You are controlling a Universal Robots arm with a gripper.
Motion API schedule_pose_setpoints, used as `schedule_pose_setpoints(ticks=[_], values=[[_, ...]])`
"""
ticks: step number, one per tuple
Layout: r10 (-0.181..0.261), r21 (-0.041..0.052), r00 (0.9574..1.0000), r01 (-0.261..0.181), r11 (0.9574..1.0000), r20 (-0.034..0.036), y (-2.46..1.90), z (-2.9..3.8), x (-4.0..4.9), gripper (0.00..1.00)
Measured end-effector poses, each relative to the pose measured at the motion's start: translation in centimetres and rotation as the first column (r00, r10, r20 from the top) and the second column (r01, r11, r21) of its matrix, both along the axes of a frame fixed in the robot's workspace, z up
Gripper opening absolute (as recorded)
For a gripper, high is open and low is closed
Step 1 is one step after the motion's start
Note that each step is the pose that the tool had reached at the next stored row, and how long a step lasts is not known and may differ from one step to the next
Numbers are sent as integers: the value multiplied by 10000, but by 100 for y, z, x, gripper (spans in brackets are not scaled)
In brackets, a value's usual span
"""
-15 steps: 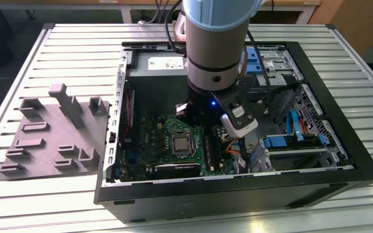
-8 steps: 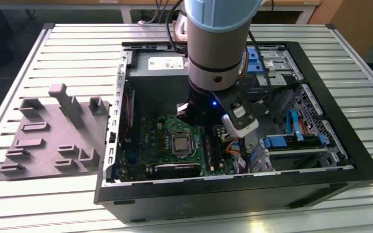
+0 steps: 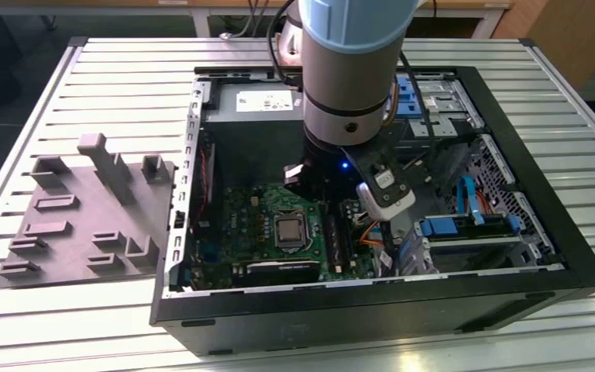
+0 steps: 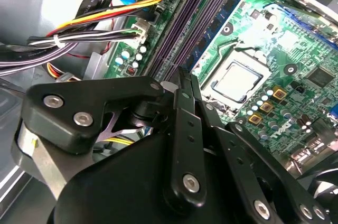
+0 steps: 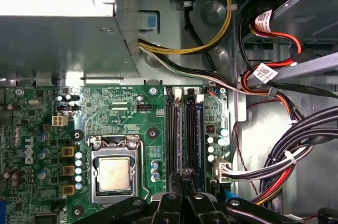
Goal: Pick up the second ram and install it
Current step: 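Insert the second ram into the second slot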
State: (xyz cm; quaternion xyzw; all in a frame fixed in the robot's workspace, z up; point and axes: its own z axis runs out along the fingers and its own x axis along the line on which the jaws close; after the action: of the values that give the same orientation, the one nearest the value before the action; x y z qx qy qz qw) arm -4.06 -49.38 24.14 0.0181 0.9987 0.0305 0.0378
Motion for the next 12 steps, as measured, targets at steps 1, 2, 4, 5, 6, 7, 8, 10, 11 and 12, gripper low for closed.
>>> schedule_pose_setpoints(ticks=[1, 2, 4, 5, 6, 7, 8, 10, 11, 12], values=[[0, 2, 10000, 0, 10000, 0, 0, -1, 4, 11], [0, 4, 10000, 0, 10000, 0, 0, -2, 9, 11], [0, 7, 10000, 0, 10000, 0, 0, -3, 18, 11], [0, 9, 10000, 0, 10000, 0, 0, -4, 22, 11], [0, 11, 10000, 0, 10000, 0, 0, -4, 25, 11], [-1, 17, 10000, 1, 10000, 1, 1, -5, 26, 11], [-2, 21, 10000, 2, 10000, 1, 1, -5, 26, 11], [0, 21, 10000, 0, 10000, 0, 0, -5, 27, 11], [0, 20, 10000, 0, 10000, 0, 0, -5, 29, 11], [0, 22, 10000, 0, 10000, 0, 0, -7, 29, 11]])
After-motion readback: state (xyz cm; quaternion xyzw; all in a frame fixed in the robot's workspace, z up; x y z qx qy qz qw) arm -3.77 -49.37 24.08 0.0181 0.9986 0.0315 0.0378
